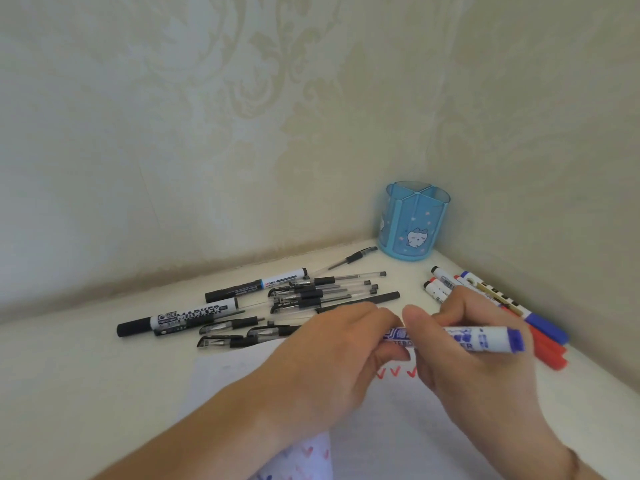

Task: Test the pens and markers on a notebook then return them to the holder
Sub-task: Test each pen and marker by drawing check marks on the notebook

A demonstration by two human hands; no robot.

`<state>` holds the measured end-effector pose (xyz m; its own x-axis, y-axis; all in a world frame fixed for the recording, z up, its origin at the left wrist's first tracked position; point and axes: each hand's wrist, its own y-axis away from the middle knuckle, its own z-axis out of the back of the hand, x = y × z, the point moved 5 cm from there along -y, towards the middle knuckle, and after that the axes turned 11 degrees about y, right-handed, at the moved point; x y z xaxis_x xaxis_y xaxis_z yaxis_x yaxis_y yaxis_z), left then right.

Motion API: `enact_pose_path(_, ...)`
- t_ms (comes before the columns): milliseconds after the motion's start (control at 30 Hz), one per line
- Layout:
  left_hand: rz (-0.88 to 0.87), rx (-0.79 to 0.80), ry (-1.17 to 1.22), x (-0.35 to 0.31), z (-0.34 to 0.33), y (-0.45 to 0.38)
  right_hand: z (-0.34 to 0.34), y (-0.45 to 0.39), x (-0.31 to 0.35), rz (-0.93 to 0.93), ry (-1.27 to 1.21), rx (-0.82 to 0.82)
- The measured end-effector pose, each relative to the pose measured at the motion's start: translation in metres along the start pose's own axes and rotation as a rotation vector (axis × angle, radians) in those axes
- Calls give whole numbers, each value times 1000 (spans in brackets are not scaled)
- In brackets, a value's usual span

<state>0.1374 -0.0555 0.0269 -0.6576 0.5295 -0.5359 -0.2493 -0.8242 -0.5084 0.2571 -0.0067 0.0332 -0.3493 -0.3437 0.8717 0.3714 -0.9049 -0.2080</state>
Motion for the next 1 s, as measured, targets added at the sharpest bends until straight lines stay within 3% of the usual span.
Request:
enact_pose_path(67, 13, 46, -27, -1, -3, 0, 11, 8, -8, 91, -73, -99)
enact_pose_path(167, 9, 131, 15, -5, -2, 1, 7, 5, -8, 185, -99, -60)
enact_pose_path(400, 69, 260, 356, -9, -2, 2, 22, 9, 2, 391, 17, -52)
enact_pose_path(500, 183, 217, 433, 6, 1, 3, 26, 5, -4, 319, -180, -78)
enact_pose_path(600, 295, 133, 345, 25, 12, 3, 26, -2, -9, 202, -393, 0)
enact_pose_path(733, 373, 231, 84, 47, 11, 5, 11, -8, -13, 65, -242, 187)
enact_pose_path(867, 355, 275, -63, 49, 12, 6, 5, -7, -22, -26, -22, 134)
enact_pose_path(1000, 307, 160, -36, 50, 15, 3, -6, -4, -23, -20, 45, 141)
